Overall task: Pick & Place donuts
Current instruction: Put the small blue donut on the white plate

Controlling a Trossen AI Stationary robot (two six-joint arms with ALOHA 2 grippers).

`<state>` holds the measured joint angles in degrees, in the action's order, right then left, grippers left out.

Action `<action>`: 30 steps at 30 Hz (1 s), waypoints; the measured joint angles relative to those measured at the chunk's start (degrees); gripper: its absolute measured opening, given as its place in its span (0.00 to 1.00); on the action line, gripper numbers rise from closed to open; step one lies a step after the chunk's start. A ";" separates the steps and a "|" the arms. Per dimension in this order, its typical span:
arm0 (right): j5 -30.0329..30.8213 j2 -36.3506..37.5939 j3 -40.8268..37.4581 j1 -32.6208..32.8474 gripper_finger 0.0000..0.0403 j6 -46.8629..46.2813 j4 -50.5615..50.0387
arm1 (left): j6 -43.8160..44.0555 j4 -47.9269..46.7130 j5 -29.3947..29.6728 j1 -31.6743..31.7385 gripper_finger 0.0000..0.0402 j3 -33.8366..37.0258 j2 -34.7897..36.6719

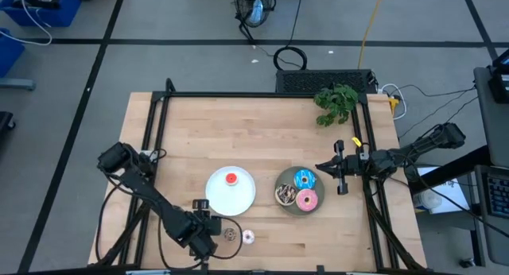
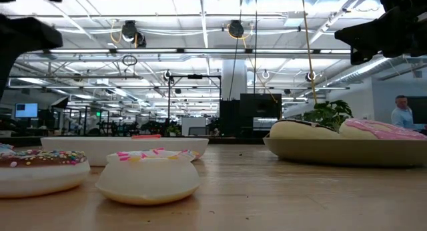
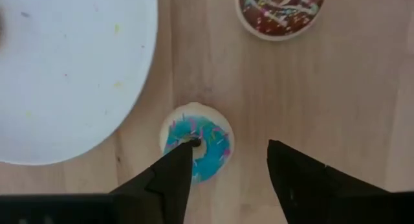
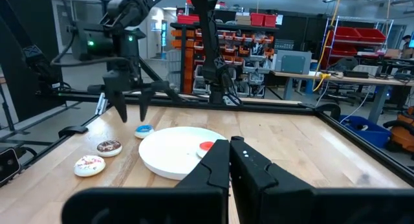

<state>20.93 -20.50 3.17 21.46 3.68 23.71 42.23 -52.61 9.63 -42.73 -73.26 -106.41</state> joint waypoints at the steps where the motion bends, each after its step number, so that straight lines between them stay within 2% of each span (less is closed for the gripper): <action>1: 0.00 0.01 0.01 -0.01 0.00 0.00 0.02 | 0.34 0.28 -0.43 0.00 0.50 0.35 0.00; 7: 0.00 0.01 0.01 0.00 0.00 0.00 0.02 | 2.74 1.13 -1.03 0.01 0.45 2.73 0.00; 16: 0.00 0.00 0.01 0.00 0.00 0.00 0.00 | 1.49 4.94 0.41 0.36 0.37 3.46 0.00; 30: 0.00 -0.60 0.01 -0.01 0.00 0.00 0.00 | 3.07 5.75 0.54 0.83 0.37 3.51 -1.27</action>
<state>20.93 -21.10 3.18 21.45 3.68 23.70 45.30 -46.86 10.17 -41.90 -69.76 -107.68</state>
